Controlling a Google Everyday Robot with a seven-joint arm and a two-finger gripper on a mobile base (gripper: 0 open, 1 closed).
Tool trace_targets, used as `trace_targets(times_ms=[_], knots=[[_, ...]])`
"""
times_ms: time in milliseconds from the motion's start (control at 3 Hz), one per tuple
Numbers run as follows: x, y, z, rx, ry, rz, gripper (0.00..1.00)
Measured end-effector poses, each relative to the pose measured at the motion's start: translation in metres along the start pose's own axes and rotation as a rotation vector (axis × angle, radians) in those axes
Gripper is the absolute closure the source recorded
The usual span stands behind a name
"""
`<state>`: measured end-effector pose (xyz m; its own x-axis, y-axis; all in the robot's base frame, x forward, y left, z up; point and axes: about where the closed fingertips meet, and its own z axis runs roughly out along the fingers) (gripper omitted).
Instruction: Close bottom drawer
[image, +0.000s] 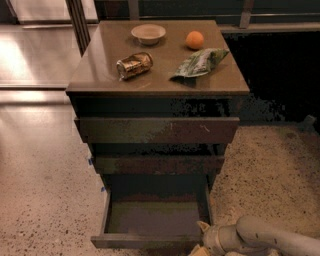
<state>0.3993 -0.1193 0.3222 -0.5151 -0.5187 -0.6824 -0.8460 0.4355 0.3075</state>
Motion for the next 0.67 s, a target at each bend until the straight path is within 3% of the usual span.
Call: trace_targets(times_ms=[333, 667], knots=[[0.0169, -0.016, 0.0246, -0.038, -0.005, 0.046, 0.0], [0.0169, -0.0159, 0.0247, -0.038, -0.005, 0.046, 0.0]])
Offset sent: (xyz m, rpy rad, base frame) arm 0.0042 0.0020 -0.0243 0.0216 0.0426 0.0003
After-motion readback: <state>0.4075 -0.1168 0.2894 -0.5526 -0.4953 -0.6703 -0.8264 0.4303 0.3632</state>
